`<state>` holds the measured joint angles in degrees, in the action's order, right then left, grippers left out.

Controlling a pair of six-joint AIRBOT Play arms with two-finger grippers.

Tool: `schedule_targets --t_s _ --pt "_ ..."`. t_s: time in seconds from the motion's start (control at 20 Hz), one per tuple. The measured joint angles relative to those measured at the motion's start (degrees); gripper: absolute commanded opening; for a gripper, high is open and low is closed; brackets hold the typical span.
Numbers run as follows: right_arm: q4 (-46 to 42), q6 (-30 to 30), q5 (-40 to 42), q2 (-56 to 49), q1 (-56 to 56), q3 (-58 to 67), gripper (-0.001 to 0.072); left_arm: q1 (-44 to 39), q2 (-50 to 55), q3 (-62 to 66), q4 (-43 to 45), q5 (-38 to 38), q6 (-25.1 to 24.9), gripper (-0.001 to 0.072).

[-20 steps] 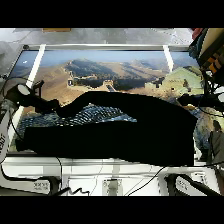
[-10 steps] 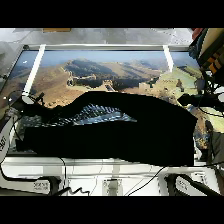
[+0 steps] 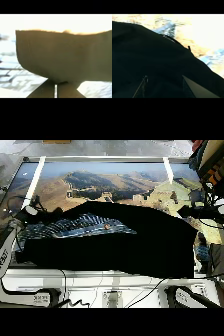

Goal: Fold the clothes and pants, and hang the long-sleeved shirts on hangers.

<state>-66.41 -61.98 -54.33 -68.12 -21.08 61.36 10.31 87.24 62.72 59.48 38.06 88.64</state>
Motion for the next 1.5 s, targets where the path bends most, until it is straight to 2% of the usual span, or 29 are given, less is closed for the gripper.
schedule_targets --t_s 0.25,0.4,0.8,1.05,1.3,1.4,1.5 --pt "-0.04 -0.11 0.42 0.00 0.00 0.00 0.0482 3.02 -6.97 4.70 0.04 -2.08 -4.70 0.0013" --pt "-0.04 -0.15 0.46 0.00 0.00 0.00 0.0482 5.51 -11.52 5.62 4.28 -0.33 -6.16 0.0013" --pt "-0.04 -0.42 -0.04 0.00 0.00 0.00 0.0482 9.51 -16.55 6.10 25.62 16.50 -7.58 0.0014" --pt "-0.02 -0.55 -0.26 0.00 0.00 0.00 0.0482 9.84 -15.82 6.10 33.33 22.64 -11.96 0.0015" --pt "-0.02 -0.55 -0.35 0.00 0.00 0.00 0.0481 9.64 -14.38 6.16 35.32 16.72 -13.66 0.0014" --pt "-0.02 -0.57 -0.26 0.00 0.00 0.00 0.0448 8.74 -14.43 6.64 35.15 11.43 -13.75 0.0015" --pt "0.00 -0.57 -0.17 0.00 0.00 0.00 0.0448 7.21 -14.58 7.32 34.91 4.79 -13.92 0.0016"
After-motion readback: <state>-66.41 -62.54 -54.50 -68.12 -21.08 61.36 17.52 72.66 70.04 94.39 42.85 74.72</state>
